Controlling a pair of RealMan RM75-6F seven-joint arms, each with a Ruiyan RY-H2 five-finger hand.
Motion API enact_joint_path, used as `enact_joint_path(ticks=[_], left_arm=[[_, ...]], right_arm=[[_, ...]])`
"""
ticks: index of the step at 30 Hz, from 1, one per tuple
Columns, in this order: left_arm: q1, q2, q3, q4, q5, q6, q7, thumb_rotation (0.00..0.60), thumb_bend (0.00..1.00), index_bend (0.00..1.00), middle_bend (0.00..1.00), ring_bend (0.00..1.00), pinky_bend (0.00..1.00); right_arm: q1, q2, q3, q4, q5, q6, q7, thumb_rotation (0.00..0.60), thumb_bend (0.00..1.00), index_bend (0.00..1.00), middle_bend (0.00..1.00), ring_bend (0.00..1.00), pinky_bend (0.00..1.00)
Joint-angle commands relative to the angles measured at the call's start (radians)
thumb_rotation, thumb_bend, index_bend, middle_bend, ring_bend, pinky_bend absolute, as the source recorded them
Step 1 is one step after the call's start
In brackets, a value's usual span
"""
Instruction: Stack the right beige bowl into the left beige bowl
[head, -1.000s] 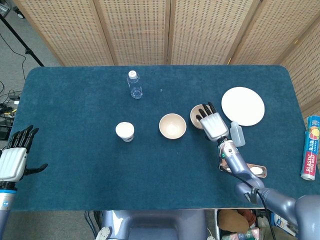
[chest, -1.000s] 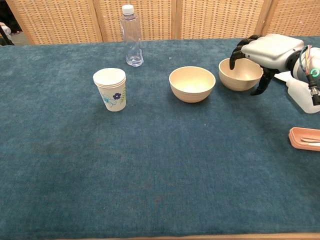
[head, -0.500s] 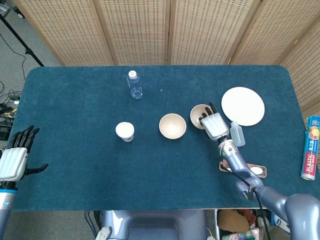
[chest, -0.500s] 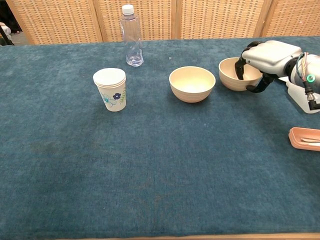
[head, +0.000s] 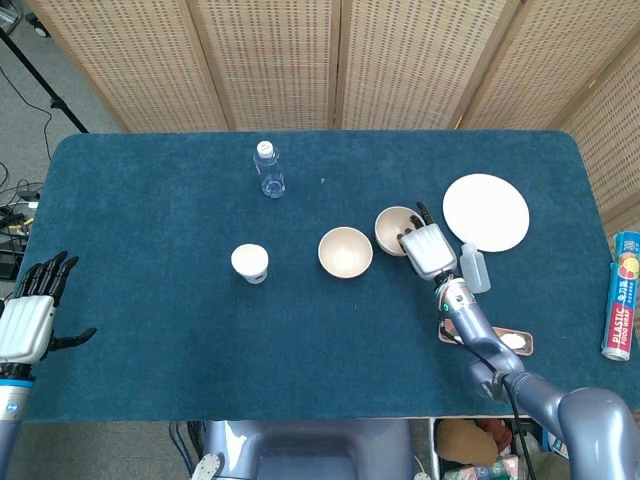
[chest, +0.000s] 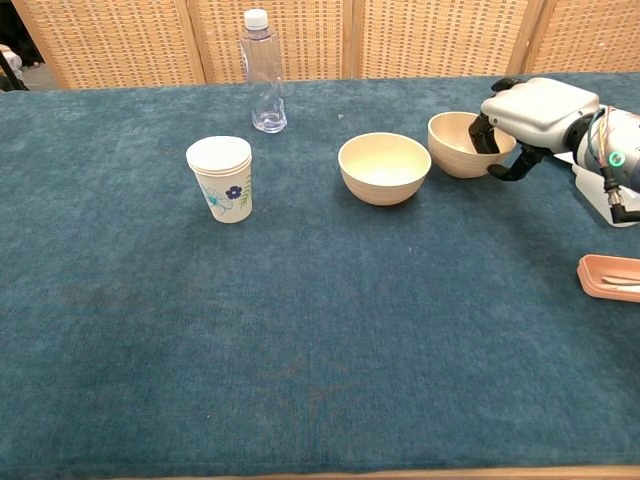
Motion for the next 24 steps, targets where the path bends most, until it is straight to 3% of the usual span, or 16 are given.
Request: enact_joint_path(ticks=[1,9,18,24], left_arm=[[0.001,0.000,0.000,-0.001,0.001,0.002,0.001,0.600,0.00,0.00,0.00,0.00,0.00],[0.003,0.002,0.003,-0.003,0.006,0.008,-0.003,0.600,0.00,0.00,0.00,0.00,0.00],[0.004,0.012,0.004,-0.010,0.009,0.008,-0.019,0.600,0.00,0.00,0.00,0.00,0.00],[0.007,0.024,0.011,-0.015,0.025,0.012,-0.038,0.600,0.00,0.00,0.00,0.00,0.00]], right_arm=[[-0.003,0.001,-0.005,0.000,-0.013,0.017,0.012,0.600,0.45,0.66,0.54,0.23,0.00],[-0.015,0.033,-0.012,-0.057,-0.049,0.088,0.006,0.600,0.45,0.67,0.54,0.24,0.00],[-0.022,0.160,-0.004,-0.364,-0.128,0.224,-0.149,0.600,0.46,0.67,0.54,0.24,0.00],[0.019,0.180,0.018,-0.501,-0.108,0.173,-0.313,0.600,0.46,0.67,0.55,0.23,0.00]])
